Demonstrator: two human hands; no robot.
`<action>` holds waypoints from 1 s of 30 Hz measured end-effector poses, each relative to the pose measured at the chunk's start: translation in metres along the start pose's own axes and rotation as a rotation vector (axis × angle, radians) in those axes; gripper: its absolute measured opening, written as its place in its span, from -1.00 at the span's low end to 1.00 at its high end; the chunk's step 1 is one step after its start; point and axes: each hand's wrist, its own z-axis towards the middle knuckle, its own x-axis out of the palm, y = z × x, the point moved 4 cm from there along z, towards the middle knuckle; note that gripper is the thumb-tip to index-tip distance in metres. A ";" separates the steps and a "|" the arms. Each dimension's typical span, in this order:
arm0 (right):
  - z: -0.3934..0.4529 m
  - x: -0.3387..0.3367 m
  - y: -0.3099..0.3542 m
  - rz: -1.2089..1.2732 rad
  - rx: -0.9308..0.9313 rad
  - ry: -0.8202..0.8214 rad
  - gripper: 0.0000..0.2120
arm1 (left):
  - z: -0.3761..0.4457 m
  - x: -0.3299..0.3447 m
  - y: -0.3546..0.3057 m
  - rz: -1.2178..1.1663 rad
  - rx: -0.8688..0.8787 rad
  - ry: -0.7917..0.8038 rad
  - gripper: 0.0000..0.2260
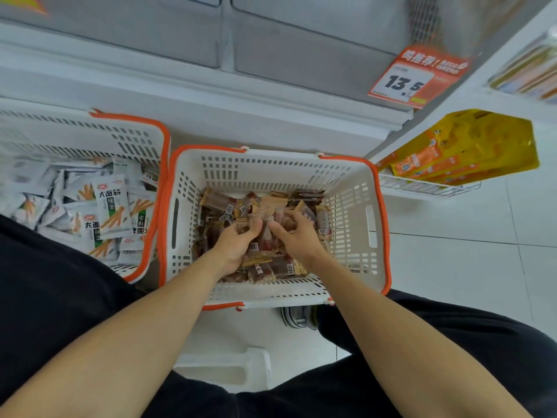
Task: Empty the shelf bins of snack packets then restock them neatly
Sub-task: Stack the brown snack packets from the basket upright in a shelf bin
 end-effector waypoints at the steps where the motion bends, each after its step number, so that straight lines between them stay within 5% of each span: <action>1: 0.002 0.003 -0.003 0.020 -0.004 0.003 -0.31 | -0.004 -0.002 -0.003 0.026 0.032 -0.064 -0.18; 4: 0.000 0.006 0.006 0.070 0.002 0.011 -0.38 | -0.021 -0.007 -0.021 0.222 0.183 -0.265 -0.41; 8: -0.013 0.000 0.030 -0.044 -0.034 -0.029 -0.60 | -0.029 -0.021 -0.030 0.372 0.313 -0.506 -0.36; 11: -0.022 0.000 0.038 -0.032 -0.074 -0.077 -0.68 | -0.036 -0.017 -0.030 0.272 0.254 -0.368 -0.45; 16: -0.027 0.004 0.049 0.059 -0.125 0.006 -0.66 | -0.043 -0.013 -0.026 -0.010 0.155 -0.102 -0.24; 22: -0.028 -0.011 0.051 0.208 -0.107 0.084 -0.60 | -0.052 -0.003 -0.034 -0.234 0.070 0.087 -0.61; 30: -0.018 -0.049 0.055 0.193 -0.030 -0.068 -0.81 | -0.053 -0.008 -0.047 -0.345 -0.016 0.019 -0.62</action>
